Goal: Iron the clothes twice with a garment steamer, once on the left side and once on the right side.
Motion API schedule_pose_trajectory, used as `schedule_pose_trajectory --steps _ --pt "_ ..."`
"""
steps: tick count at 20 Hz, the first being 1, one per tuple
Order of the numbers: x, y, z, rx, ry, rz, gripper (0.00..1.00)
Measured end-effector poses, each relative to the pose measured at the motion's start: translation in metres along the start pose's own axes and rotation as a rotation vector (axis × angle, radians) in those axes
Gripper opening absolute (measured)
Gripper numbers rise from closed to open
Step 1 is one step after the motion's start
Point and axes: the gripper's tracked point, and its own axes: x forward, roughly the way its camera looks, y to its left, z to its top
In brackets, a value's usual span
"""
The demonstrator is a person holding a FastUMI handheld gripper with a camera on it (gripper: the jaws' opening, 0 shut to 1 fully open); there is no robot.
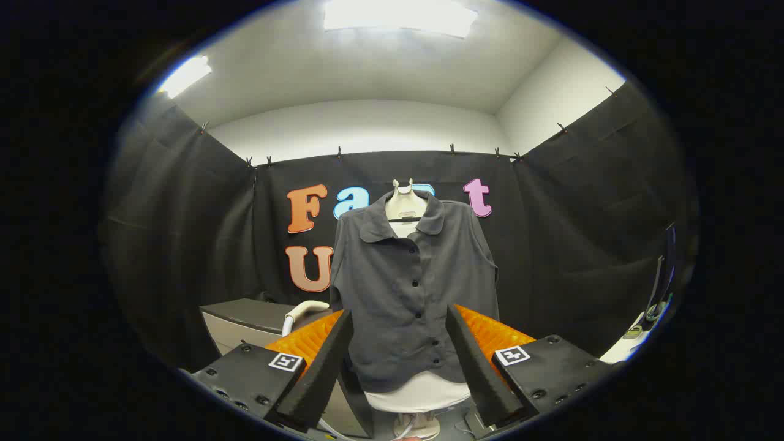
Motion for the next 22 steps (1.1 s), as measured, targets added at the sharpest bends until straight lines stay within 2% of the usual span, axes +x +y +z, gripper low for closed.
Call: schedule_pose_trajectory --steps 22 --pt "0.005 0.020 -0.012 -0.012 0.018 -0.004 0.98"
